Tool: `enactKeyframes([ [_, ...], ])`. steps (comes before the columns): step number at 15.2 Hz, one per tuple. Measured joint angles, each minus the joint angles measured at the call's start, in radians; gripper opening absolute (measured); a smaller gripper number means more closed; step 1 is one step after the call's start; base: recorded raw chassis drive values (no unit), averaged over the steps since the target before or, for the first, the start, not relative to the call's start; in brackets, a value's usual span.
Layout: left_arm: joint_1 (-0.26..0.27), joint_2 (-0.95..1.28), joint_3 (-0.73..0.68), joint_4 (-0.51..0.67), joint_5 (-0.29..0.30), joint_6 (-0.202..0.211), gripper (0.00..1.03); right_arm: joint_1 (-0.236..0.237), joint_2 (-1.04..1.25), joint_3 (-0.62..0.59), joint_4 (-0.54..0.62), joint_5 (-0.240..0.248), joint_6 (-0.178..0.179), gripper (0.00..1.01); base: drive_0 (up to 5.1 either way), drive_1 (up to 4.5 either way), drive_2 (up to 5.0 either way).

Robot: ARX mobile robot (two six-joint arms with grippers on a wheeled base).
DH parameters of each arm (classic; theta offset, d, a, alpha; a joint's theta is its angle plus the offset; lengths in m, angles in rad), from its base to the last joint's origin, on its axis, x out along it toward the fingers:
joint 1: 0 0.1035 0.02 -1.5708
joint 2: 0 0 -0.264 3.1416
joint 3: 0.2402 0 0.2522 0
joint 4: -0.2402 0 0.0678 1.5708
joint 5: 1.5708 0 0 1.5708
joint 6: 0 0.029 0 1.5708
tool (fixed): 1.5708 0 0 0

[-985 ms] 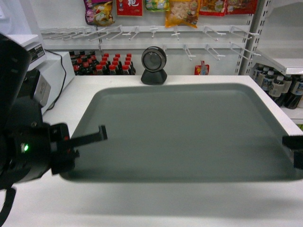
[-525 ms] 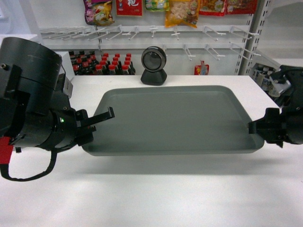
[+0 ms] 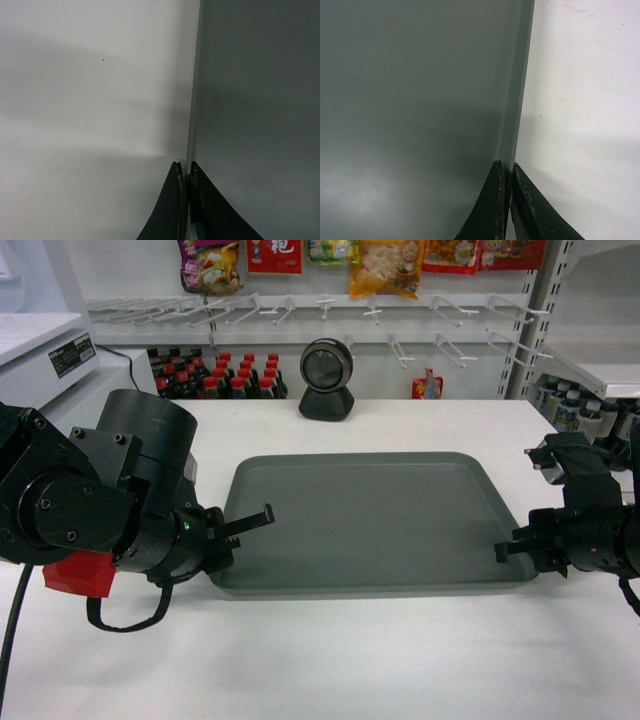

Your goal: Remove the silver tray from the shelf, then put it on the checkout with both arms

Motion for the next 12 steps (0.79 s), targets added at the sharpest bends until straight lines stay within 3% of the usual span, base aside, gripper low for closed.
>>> enactKeyframes([
  [1, -0.001, 0.003, 0.01, -0.014, -0.006, -0.007, 0.05, 0.0, 0.002, -0.004, 0.017, 0.013, -0.01, 0.06, 0.0, 0.0, 0.0],
  [2, -0.004, 0.006, 0.011, 0.005, -0.019, -0.039, 0.2, 0.003, 0.0, -0.031, 0.059, -0.003, -0.029, 0.2, 0.0, 0.0, 0.0],
  [3, -0.001, -0.089, -0.051, 0.054, -0.011, -0.056, 0.51, -0.015, -0.102, -0.116, 0.122, -0.055, -0.014, 0.52, 0.0, 0.0, 0.0],
  [4, -0.002, -0.15, -0.081, 0.08, -0.019, -0.051, 0.58, -0.028, -0.162, -0.14, 0.145, -0.071, -0.009, 0.59, 0.0, 0.0, 0.0],
  [6, -0.009, -0.319, -0.136, 0.119, -0.101, -0.008, 0.74, -0.055, -0.328, -0.199, 0.145, -0.117, -0.009, 0.76, 0.0, 0.0, 0.0],
  [7, -0.008, -0.393, -0.155, 0.218, -0.166, 0.045, 0.81, -0.059, -0.352, -0.225, 0.344, -0.037, 0.009, 0.76, 0.0, 0.0, 0.0],
  [8, 0.005, -0.433, -0.276, 0.595, -0.157, 0.216, 0.65, -0.058, -0.356, -0.34, 0.597, 0.148, 0.04, 0.59, 0.0, 0.0, 0.0],
  [9, 0.031, -0.435, -0.423, 0.752, -0.138, 0.343, 0.53, -0.057, -0.365, -0.467, 0.679, 0.204, 0.052, 0.47, 0.0, 0.0, 0.0],
  [10, 0.076, -0.457, -0.583, 0.874, -0.114, 0.423, 0.34, -0.059, -0.461, -0.568, 0.712, 0.217, 0.058, 0.28, 0.0, 0.0, 0.0],
  [11, 0.104, -0.589, -0.658, 0.916, -0.087, 0.454, 0.16, -0.057, -0.579, -0.63, 0.735, 0.216, 0.061, 0.12, 0.0, 0.0, 0.0],
  [12, 0.121, -0.681, -0.725, 0.919, -0.06, 0.468, 0.01, -0.052, -0.651, -0.713, 0.727, 0.215, 0.063, 0.02, 0.0, 0.0, 0.0],
])
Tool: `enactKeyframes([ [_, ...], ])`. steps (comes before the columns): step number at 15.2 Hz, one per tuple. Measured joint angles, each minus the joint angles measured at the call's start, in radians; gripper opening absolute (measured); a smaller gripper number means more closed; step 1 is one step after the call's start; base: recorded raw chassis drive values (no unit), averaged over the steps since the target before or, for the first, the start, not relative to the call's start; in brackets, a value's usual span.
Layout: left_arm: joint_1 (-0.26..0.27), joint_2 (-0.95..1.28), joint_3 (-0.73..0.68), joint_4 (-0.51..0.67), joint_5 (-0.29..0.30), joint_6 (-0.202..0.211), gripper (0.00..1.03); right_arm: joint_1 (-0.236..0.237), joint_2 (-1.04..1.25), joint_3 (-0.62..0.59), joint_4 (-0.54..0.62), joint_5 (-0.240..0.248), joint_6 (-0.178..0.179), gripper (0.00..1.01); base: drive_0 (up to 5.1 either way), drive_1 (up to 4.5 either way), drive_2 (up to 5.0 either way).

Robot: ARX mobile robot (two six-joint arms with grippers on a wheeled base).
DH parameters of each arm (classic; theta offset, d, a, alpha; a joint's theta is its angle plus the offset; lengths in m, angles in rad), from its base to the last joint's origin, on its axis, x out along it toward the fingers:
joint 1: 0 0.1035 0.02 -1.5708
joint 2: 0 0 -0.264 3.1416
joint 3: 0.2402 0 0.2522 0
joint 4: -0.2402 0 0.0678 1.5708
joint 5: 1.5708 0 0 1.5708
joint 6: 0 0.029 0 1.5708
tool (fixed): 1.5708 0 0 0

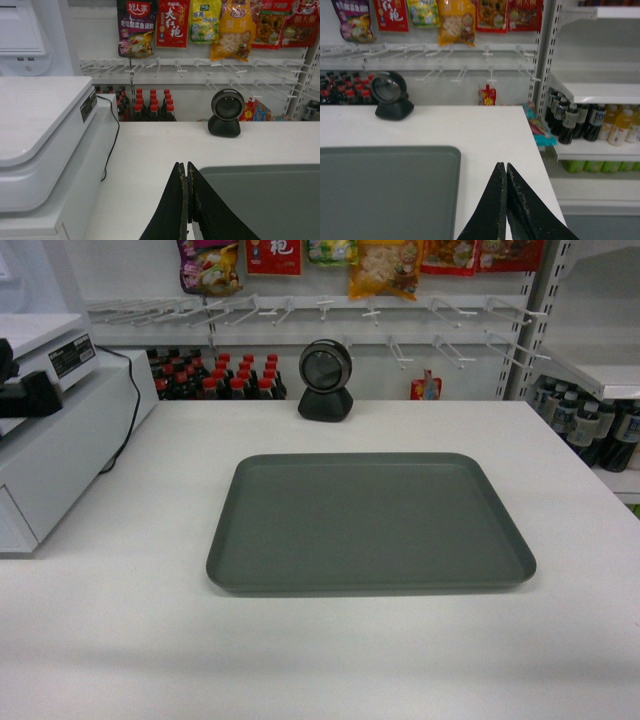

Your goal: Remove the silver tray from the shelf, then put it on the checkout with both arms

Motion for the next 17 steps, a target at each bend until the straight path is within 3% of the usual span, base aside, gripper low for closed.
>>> enactKeyframes([
  [6, 0.041, -0.126, -0.14, -0.057, 0.041, 0.006, 0.01, 0.0, -0.156, -0.122, -0.054, 0.002, 0.002, 0.02, 0.0, 0.0, 0.0],
  [7, 0.055, -0.195, -0.169, -0.07, 0.051, 0.006, 0.01, 0.0, -0.253, -0.14, -0.154, 0.001, 0.002, 0.02, 0.0, 0.0, 0.0],
  [10, 0.076, -0.338, -0.246, -0.158, 0.082, 0.006, 0.01, 0.0, -0.446, -0.212, -0.249, 0.001, 0.002, 0.02, 0.0, 0.0, 0.0],
  [11, 0.126, -0.401, -0.268, -0.193, 0.141, 0.006, 0.01, 0.0, -0.497, -0.235, -0.287, 0.001, 0.002, 0.02, 0.0, 0.0, 0.0],
  [12, 0.153, -0.449, -0.279, -0.222, 0.14, 0.006, 0.01, 0.0, -0.545, -0.251, -0.316, 0.001, 0.002, 0.02, 0.0, 0.0, 0.0],
  [17, 0.15, -0.724, -0.336, -0.436, 0.153, 0.006, 0.01, 0.0, -0.813, -0.308, -0.52, 0.001, 0.002, 0.02, 0.0, 0.0, 0.0],
])
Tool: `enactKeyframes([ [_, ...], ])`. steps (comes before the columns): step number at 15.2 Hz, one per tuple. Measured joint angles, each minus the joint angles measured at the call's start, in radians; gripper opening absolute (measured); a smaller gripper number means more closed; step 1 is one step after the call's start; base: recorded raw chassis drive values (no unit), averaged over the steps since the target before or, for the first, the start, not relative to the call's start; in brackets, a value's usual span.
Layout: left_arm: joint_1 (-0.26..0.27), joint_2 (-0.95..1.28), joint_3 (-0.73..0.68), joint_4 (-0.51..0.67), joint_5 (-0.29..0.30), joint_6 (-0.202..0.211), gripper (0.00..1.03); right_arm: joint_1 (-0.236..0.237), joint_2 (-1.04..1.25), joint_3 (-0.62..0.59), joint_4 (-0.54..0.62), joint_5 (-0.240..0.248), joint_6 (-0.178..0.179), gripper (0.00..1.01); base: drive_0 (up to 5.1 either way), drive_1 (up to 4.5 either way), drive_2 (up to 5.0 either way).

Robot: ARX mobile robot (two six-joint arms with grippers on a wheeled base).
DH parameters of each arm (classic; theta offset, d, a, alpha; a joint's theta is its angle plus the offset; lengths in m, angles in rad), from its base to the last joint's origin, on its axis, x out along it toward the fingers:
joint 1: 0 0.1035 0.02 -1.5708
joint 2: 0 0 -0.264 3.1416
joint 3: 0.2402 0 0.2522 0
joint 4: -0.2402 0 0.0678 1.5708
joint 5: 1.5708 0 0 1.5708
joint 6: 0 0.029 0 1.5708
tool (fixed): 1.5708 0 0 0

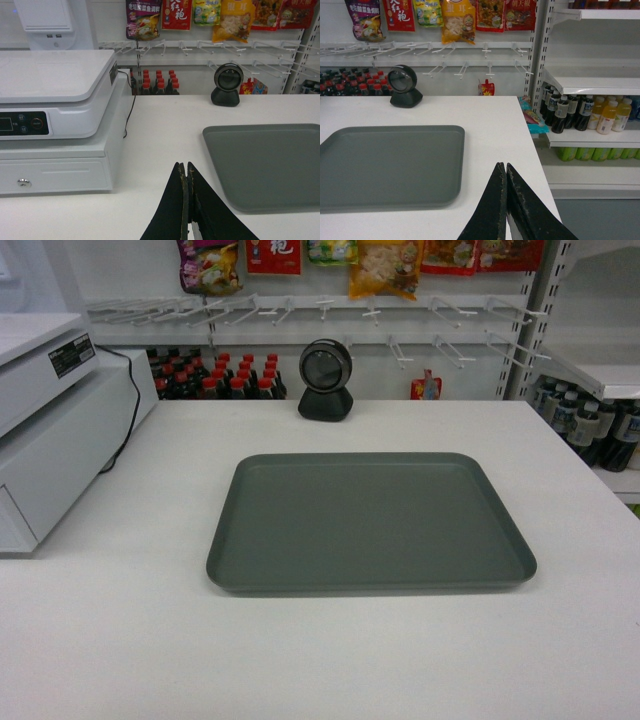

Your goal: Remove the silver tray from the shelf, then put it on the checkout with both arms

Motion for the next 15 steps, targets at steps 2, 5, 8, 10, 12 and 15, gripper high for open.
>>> enactKeyframes([
  [2, 0.0, -0.09, -0.012, -0.081, 0.0, 0.0, 0.01, 0.0, -0.1, -0.01, -0.086, 0.0, 0.0, 0.02, 0.0, 0.0, 0.0],
  [5, 0.0, -0.242, -0.015, -0.217, 0.0, 0.0, 0.01, 0.0, -0.253, -0.013, -0.224, 0.0, 0.0, 0.02, 0.0, 0.0, 0.0],
  [8, 0.0, -0.352, -0.015, -0.32, 0.0, 0.0, 0.01, 0.0, -0.366, -0.013, -0.33, 0.0, 0.0, 0.02, 0.0, 0.0, 0.0],
  [10, 0.0, -0.416, -0.015, -0.383, 0.0, 0.0, 0.01, 0.0, -0.431, -0.013, -0.391, 0.0, 0.0, 0.02, 0.0, 0.0, 0.0],
  [12, 0.0, -0.472, -0.015, -0.437, 0.0, 0.0, 0.01, 0.0, -0.486, -0.013, -0.446, 0.0, 0.0, 0.02, 0.0, 0.0, 0.0],
  [15, 0.0, -0.546, -0.015, -0.51, 0.0, 0.0, 0.01, 0.0, -0.563, -0.013, -0.521, 0.0, 0.0, 0.02, 0.0, 0.0, 0.0],
])
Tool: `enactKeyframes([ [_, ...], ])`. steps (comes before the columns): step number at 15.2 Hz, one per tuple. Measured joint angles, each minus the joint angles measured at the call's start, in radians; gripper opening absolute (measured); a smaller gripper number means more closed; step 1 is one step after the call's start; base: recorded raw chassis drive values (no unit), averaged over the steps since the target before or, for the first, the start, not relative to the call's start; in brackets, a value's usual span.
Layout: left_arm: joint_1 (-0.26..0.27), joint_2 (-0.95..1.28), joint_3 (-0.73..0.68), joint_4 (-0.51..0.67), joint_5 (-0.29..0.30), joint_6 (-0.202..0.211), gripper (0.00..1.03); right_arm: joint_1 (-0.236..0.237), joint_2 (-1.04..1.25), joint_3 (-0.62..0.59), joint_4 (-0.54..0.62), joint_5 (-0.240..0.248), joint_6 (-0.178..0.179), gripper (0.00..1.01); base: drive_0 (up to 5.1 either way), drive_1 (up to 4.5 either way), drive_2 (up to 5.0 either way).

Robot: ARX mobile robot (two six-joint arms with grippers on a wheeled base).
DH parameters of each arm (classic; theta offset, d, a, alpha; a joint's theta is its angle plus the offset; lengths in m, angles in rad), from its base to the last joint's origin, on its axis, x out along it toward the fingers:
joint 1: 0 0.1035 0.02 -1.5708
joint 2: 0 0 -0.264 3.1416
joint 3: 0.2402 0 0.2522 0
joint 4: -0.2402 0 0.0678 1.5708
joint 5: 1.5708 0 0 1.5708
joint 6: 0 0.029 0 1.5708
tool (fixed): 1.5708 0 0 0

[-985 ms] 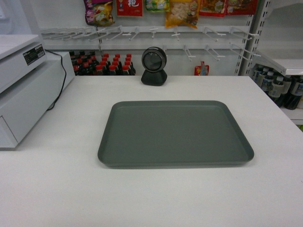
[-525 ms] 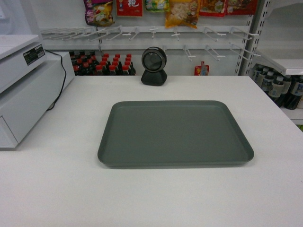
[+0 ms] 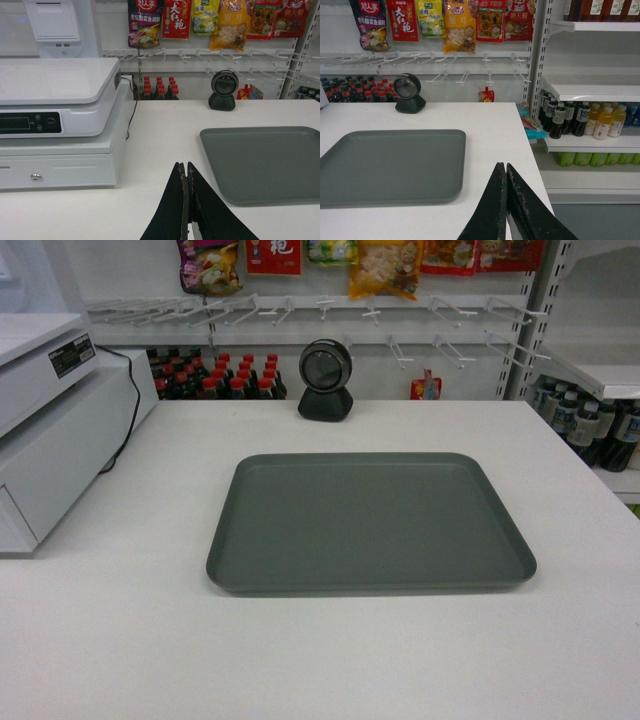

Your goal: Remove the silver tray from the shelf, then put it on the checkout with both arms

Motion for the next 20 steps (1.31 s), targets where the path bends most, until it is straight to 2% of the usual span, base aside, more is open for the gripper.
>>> enactKeyframes([
  [4, 0.0, -0.068, 0.0, -0.067, 0.0, 0.0, 0.01, 0.0, -0.07, 0.0, -0.07, 0.0, 0.0, 0.02, 0.0, 0.0, 0.0],
  [5, 0.0, -0.119, 0.003, -0.146, -0.001, 0.0, 0.01, 0.0, -0.089, 0.0, -0.098, 0.0, 0.0, 0.02, 0.0, 0.0, 0.0],
  [6, 0.0, -0.208, 0.001, -0.256, 0.002, 0.0, 0.01, 0.0, -0.181, 0.0, -0.238, -0.002, 0.001, 0.02, 0.0, 0.0, 0.0],
  [7, 0.0, -0.233, 0.005, -0.228, 0.0, 0.0, 0.01, 0.0, -0.244, 0.0, -0.238, 0.0, 0.0, 0.02, 0.0, 0.0, 0.0],
  [10, 0.0, -0.233, 0.001, -0.244, 0.0, 0.0, 0.01, 0.0, -0.244, 0.0, -0.25, -0.001, 0.0, 0.02, 0.0, 0.0, 0.0],
  [11, 0.0, -0.233, 0.001, -0.246, 0.0, 0.0, 0.11, 0.0, -0.243, 0.0, -0.253, -0.001, 0.0, 0.08, 0.0, 0.0, 0.0],
  [18, 0.0, -0.233, 0.001, -0.246, 0.0, 0.0, 0.94, 0.0, -0.243, 0.0, -0.253, -0.001, 0.0, 0.92, 0.0, 0.0, 0.0],
  [19, 0.0, -0.233, 0.001, -0.246, 0.0, 0.001, 1.0, 0.0, -0.243, 0.0, -0.253, -0.001, 0.001, 1.0, 0.0, 0.0, 0.0],
  [20, 0.0, -0.233, 0.001, -0.246, 0.0, 0.0, 0.97, 0.0, -0.243, 0.0, -0.253, -0.001, 0.0, 0.97, 0.0, 0.0, 0.0],
])
